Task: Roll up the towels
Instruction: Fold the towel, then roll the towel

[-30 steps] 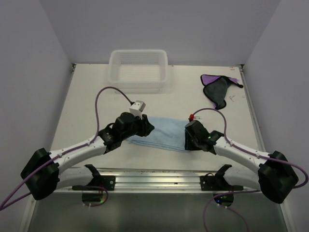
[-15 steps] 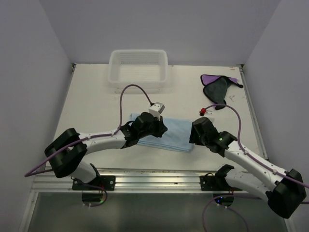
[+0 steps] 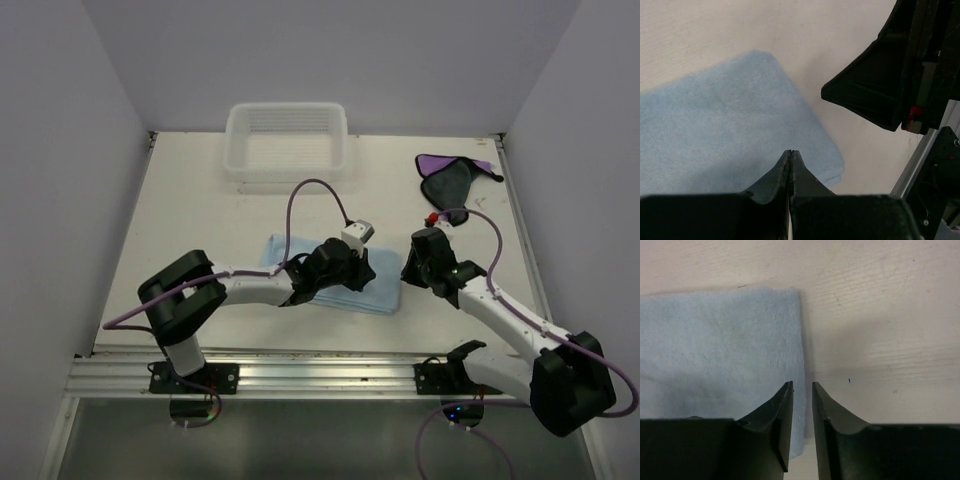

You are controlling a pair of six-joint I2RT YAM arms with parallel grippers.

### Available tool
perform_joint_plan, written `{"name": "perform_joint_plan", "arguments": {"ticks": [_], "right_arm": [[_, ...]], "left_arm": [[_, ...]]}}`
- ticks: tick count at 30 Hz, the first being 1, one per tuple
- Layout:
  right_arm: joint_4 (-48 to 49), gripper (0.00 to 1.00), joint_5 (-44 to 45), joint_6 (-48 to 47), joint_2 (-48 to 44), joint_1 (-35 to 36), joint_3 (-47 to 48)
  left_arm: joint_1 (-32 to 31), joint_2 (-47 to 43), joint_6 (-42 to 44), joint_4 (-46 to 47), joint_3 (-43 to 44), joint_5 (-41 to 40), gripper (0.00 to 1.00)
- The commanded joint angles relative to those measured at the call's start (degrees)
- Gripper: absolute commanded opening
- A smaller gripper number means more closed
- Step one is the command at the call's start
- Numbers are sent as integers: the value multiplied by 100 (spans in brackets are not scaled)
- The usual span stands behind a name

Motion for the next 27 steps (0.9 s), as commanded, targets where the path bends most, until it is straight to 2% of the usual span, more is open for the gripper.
{"name": "perform_joint_plan", "arguments": {"ticks": [1, 3, 6, 11, 14, 17, 24, 27], "right_arm": [[634, 21, -264, -127, 421, -104, 457], [749, 12, -317, -154, 701, -113, 650], [986, 7, -422, -154, 1001, -139, 836], [1337, 2, -642, 30, 1678, -306, 968], [1715, 2, -748, 101, 2037, -411, 906], [1663, 0, -748, 110, 2425, -473, 941], [1742, 0, -651, 83, 2575, -561, 774], [1716, 5, -748, 31, 2549, -578, 888]], "left_arm": [[-25, 294, -1, 454, 298, 16, 0], [-25, 478, -27, 498, 342, 16, 0], [-25, 646, -53, 551, 439, 147, 0], [-25, 770, -115, 577, 492, 183, 0], [-25, 849, -220, 603, 483, 201, 0], [-52, 919, -255, 621, 474, 201, 0], [-122, 1068, -562, 542, 194, 60, 0], [-175, 1112, -730, 692, 9, 69, 0]]}}
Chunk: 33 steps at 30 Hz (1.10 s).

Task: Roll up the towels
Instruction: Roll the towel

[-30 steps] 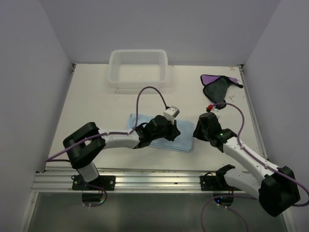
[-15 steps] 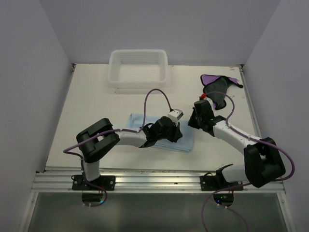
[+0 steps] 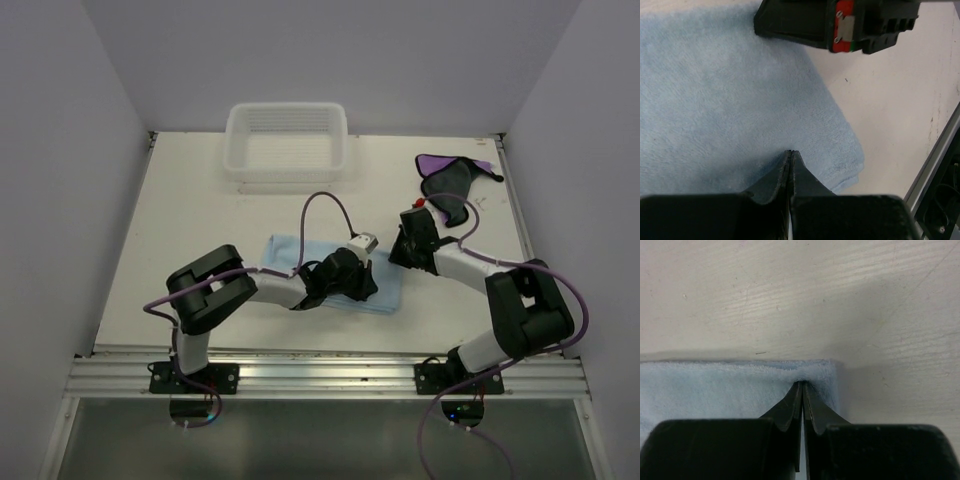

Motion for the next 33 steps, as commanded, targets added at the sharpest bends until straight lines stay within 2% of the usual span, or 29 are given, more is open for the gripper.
{"name": "perform_joint_plan", "arguments": {"ticks": [1, 4, 8, 14, 19, 23, 27, 33], "right_arm": [[153, 6, -122, -50, -47, -67, 139], [-65, 10, -132, -120, -267, -67, 350], [-374, 23, -167, -270, -723, -85, 614], [-839, 37, -27, -297, -1655, -76, 368], [-1086, 40, -263, -87, -2156, -85, -159], [-1139, 46, -553, 98, -2525, -76, -756], [-956, 49, -922, 152, -2894, -85, -1205], [-840, 51, -1336, 73, -2887, -76, -1548]], "left_arm": [[-100, 107, -275, 314, -178, -299, 0], [-171, 125, -311, 173, -186, -477, 0], [-206, 81, -311, 76, -186, -618, 0], [-206, 11, -284, -3, -186, -750, 0], [-215, -60, -276, -74, -186, -864, 0], [-215, -104, -267, -91, -204, -917, 0], [-215, -95, -284, -82, -204, -908, 0], [-215, -86, -311, -65, -204, -873, 0]]}}
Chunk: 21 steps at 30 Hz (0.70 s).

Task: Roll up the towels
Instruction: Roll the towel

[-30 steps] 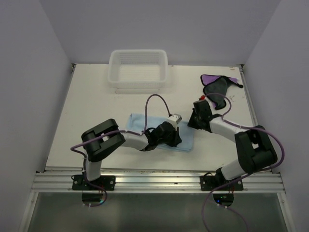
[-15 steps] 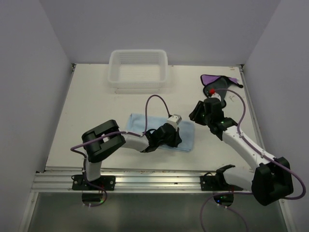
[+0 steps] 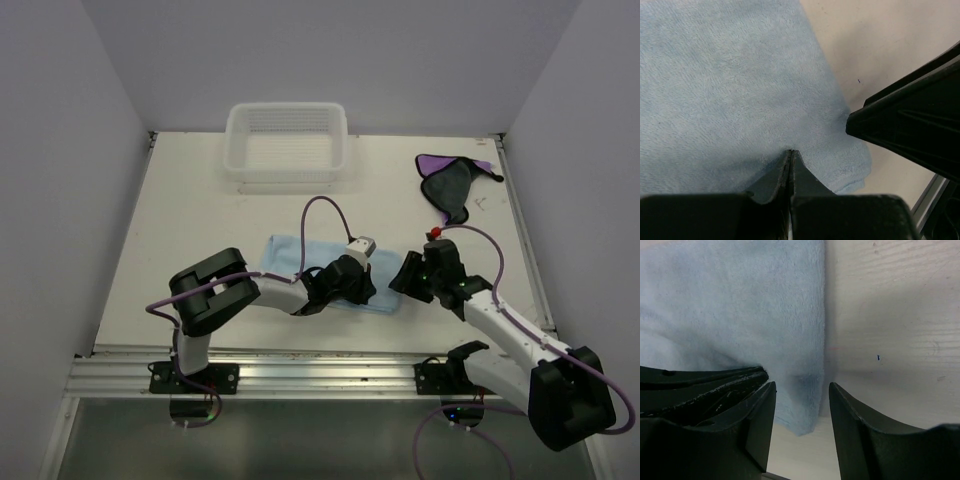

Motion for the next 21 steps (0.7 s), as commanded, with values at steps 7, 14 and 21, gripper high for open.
{"name": "perform_joint_plan", "arguments": {"ticks": [7, 14, 21], "right_arm": [[334, 51, -532, 70, 38, -39, -354], [458, 51, -647, 79, -14, -30, -565], [458, 47, -682, 62, -76, -30, -618]], "left_arm": [[-33, -137, -24, -111, -71, -241, 0], [-42, -119, -24, -111, -35, -241, 0], [-51, -101, -42, -146, 26, -250, 0]]}}
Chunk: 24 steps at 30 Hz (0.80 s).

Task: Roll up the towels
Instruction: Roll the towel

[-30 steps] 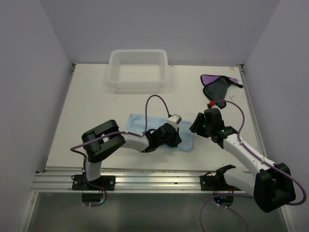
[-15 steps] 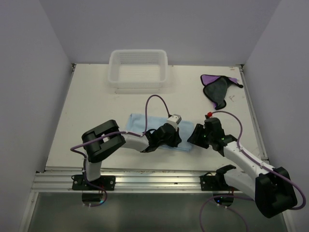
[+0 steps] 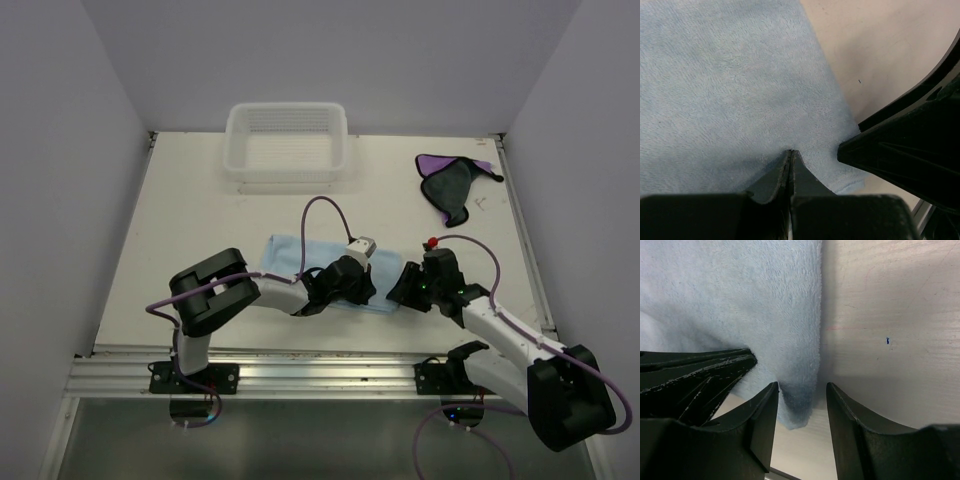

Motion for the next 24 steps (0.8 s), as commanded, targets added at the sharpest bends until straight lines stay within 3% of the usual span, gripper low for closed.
{"name": "perform_joint_plan", "arguments": {"ticks": [1, 11, 21, 24], "right_arm": [[106, 46, -153, 16, -67, -26, -72], [299, 40, -232, 16, -23, -17, -247], [36, 3, -4, -107, -216, -26, -142], [-43, 0, 75, -142, -269, -17, -81]], "left_arm": [[-21, -110, -49, -153, 17, -200, 0], [-29, -137, -93, -144, -18, -217, 0], [-47, -189, -93, -214, -44, -235, 0], [-47, -268, -110, -232, -140, -253, 0]]}}
